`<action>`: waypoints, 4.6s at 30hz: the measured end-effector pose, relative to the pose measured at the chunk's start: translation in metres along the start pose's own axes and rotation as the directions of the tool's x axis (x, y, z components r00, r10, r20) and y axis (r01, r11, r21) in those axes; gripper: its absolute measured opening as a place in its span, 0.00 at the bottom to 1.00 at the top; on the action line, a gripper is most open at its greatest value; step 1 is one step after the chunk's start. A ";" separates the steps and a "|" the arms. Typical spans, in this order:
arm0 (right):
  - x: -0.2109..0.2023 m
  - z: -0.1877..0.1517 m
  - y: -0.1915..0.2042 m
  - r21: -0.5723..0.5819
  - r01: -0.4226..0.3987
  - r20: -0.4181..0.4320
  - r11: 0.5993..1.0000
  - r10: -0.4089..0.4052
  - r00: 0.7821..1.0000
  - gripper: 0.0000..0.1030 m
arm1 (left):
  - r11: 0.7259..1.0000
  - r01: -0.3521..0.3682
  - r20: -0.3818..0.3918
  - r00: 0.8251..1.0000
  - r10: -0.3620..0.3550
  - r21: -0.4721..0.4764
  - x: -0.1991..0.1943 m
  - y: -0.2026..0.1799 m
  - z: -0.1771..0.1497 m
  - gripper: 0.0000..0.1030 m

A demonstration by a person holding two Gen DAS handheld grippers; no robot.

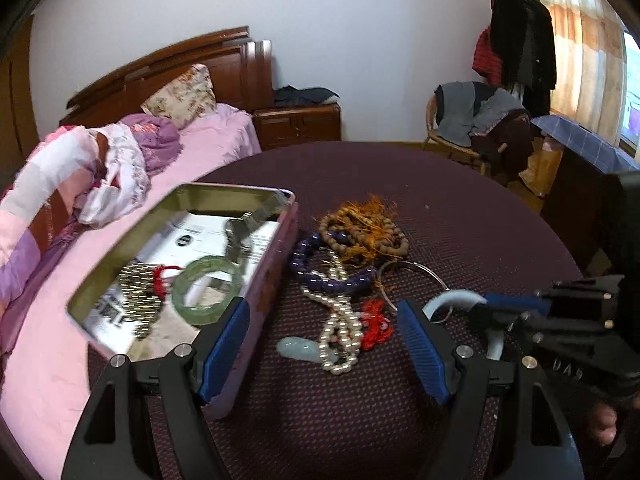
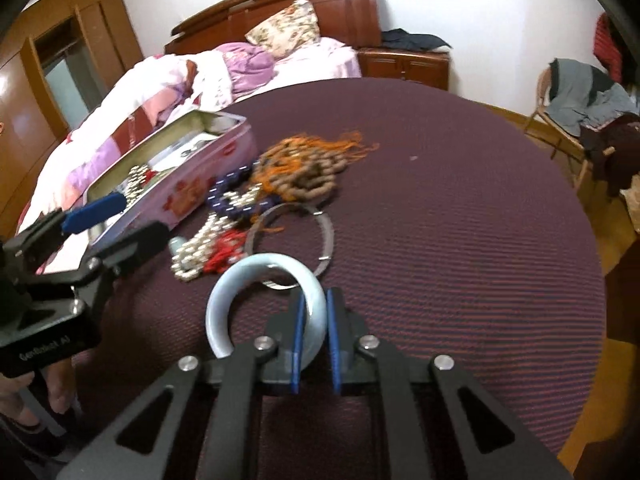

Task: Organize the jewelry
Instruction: 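Grasp the white bangle with the right gripper while the left gripper grasps the pearl strand, then carry the white bangle and pearl strand over the tin box, then open both grippers to drop the bangle and pearls into the tin box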

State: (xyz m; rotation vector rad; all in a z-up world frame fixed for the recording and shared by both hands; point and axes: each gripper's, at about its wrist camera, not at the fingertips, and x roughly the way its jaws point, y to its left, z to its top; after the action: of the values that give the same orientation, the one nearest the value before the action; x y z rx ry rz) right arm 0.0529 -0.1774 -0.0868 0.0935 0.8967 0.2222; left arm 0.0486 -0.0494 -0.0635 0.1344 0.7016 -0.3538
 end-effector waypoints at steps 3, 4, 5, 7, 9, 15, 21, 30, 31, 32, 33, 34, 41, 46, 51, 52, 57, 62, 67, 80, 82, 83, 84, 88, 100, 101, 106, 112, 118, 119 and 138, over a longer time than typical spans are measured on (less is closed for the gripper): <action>-0.001 0.002 -0.011 0.028 0.014 0.005 1.000 -0.015 1.000 0.13 | 1.000 0.007 -0.028 1.000 -0.006 0.025 0.011 -0.007 0.001 0.74; -0.002 0.002 -0.014 0.033 0.016 0.007 0.999 -0.016 1.000 0.13 | 1.000 0.006 -0.046 0.999 -0.005 0.030 0.017 -0.009 0.001 0.70; -0.003 0.003 -0.015 0.037 0.015 0.008 0.999 -0.015 1.000 0.13 | 0.999 0.010 -0.064 0.998 -0.008 0.031 0.021 -0.011 0.001 0.59; -0.003 0.003 -0.016 0.042 0.014 0.011 0.999 -0.015 1.000 0.13 | 0.999 0.026 -0.134 0.991 -0.022 0.030 0.037 -0.012 0.000 0.46; -0.002 0.003 -0.016 0.045 0.008 0.010 0.999 -0.008 1.000 0.13 | 1.000 0.032 -0.182 0.983 -0.031 0.002 0.047 -0.009 0.001 0.38; 0.002 0.001 -0.020 0.060 -0.005 0.013 0.998 0.004 1.000 0.13 | 0.998 0.054 -0.173 0.983 -0.058 -0.026 0.046 -0.006 0.001 0.13; 0.001 -0.001 -0.022 0.065 -0.013 0.035 0.998 0.010 0.999 0.13 | 0.997 0.051 -0.099 0.993 -0.057 -0.057 0.030 0.002 0.000 0.12; -0.005 -0.003 -0.019 0.048 -0.007 0.079 0.999 0.003 0.997 0.13 | 0.999 0.030 -0.010 0.999 -0.031 -0.026 0.016 0.000 0.003 0.05; -0.004 -0.003 -0.019 0.048 -0.008 0.079 0.999 0.004 0.997 0.13 | 0.999 0.033 -0.012 0.999 -0.033 -0.032 0.016 0.002 0.003 0.05; -0.005 -0.003 -0.020 0.049 -0.010 0.079 0.999 0.006 0.997 0.13 | 0.999 0.033 -0.012 0.999 -0.034 -0.035 0.016 0.002 0.002 0.05; -0.005 -0.003 -0.020 0.050 -0.011 0.080 0.999 0.007 0.997 0.13 | 0.999 0.032 -0.011 0.999 -0.032 -0.040 0.016 0.003 0.002 0.05; -0.005 -0.003 -0.020 0.051 -0.011 0.082 0.999 0.007 0.997 0.13 | 0.999 0.031 -0.008 0.999 -0.031 -0.043 0.016 0.004 0.003 0.05; -0.007 -0.002 -0.020 0.051 -0.021 0.093 0.998 0.017 0.996 0.13 | 0.999 0.017 0.018 1.000 -0.017 -0.046 0.004 0.007 -0.001 0.05; -0.011 -0.002 -0.019 0.050 -0.029 0.109 0.998 0.023 0.994 0.13 | 0.999 0.011 0.056 0.998 -0.009 -0.039 -0.011 0.007 0.004 0.05; -0.012 0.000 -0.022 0.064 -0.041 0.112 0.997 0.033 0.993 0.13 | 0.999 -0.001 0.089 0.996 0.004 -0.032 -0.023 0.009 0.010 0.05; -0.013 0.000 -0.023 0.067 -0.043 0.113 0.997 0.036 0.993 0.13 | 0.999 -0.005 0.095 0.995 0.008 -0.032 -0.025 0.010 0.011 0.05; -0.015 0.002 -0.022 0.067 -0.043 0.119 0.997 0.034 0.992 0.13 | 0.999 -0.014 0.120 0.993 0.018 -0.033 -0.033 0.014 0.016 0.05; -0.019 0.005 -0.019 0.067 -0.057 0.129 0.996 0.048 0.990 0.13 | 0.999 -0.019 0.142 0.990 0.025 -0.043 -0.039 0.020 0.021 0.05; -0.021 0.015 -0.013 0.058 -0.079 0.138 0.995 0.070 0.988 0.13 | 0.998 -0.032 0.157 0.987 0.040 -0.049 -0.045 0.025 0.025 0.05; -0.018 0.061 0.018 -0.020 -0.107 0.165 0.994 0.109 0.980 0.13 | 0.995 -0.069 0.203 0.976 0.081 -0.065 -0.055 0.053 0.044 0.05; -0.015 0.068 0.022 -0.029 -0.115 0.165 0.993 0.118 0.979 0.13 | 0.995 -0.078 0.213 0.973 0.091 -0.070 -0.056 0.059 0.048 0.05; -0.015 0.071 0.026 -0.036 -0.117 0.166 0.992 0.121 0.979 0.13 | 0.994 -0.082 0.216 0.972 0.095 -0.070 -0.057 0.061 0.050 0.05; -0.014 0.074 0.029 -0.045 -0.118 0.167 0.992 0.124 0.978 0.13 | 0.994 -0.086 0.218 0.971 0.100 -0.071 -0.057 0.064 0.051 0.05; -0.010 0.088 0.044 -0.078 -0.124 0.173 0.989 0.136 0.976 0.13 | 0.991 -0.107 0.227 0.966 0.122 -0.076 -0.056 0.075 0.057 0.05; 0.015 0.119 0.081 -0.134 -0.158 0.150 0.978 0.178 0.973 0.13 | 0.985 -0.128 0.167 0.975 0.147 -0.117 -0.027 0.108 0.059 0.05; 0.018 0.121 0.083 -0.135 -0.160 0.145 0.978 0.179 0.973 0.13 | 0.985 -0.127 0.160 0.976 0.145 -0.121 -0.024 0.111 0.059 0.05; 0.034 0.126 0.092 -0.141 -0.161 0.121 0.977 0.179 0.976 0.13 | 0.983 -0.116 0.123 0.983 0.134 -0.143 -0.006 0.124 0.060 0.05; 0.052 0.127 0.098 -0.151 -0.149 0.093 0.977 0.164 0.982 0.13 | 0.982 -0.121 0.100 0.986 0.135 -0.142 0.008 0.132 0.065 0.05; 0.064 0.128 0.102 -0.157 -0.139 0.071 0.978 0.152 0.986 0.14 | 0.983 -0.124 0.081 0.987 0.135 -0.136 0.016 0.133 0.066 0.05; 0.064 0.128 0.102 -0.158 -0.138 0.069 0.978 0.150 0.986 0.14 | 0.983 -0.123 0.078 0.988 0.135 -0.138 0.017 0.134 0.066 0.05; 0.083 0.128 0.107 -0.162 -0.124 0.020 0.979 0.129 0.991 0.14 | 0.984 -0.107 0.010 0.994 0.109 -0.145 0.036 0.145 0.061 0.05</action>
State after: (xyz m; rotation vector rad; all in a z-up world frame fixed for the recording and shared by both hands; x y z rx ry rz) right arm 0.1865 -0.0528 -0.0519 0.0046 0.8399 0.4099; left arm 0.1636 0.0609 -0.0399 0.0318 0.6971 -0.1990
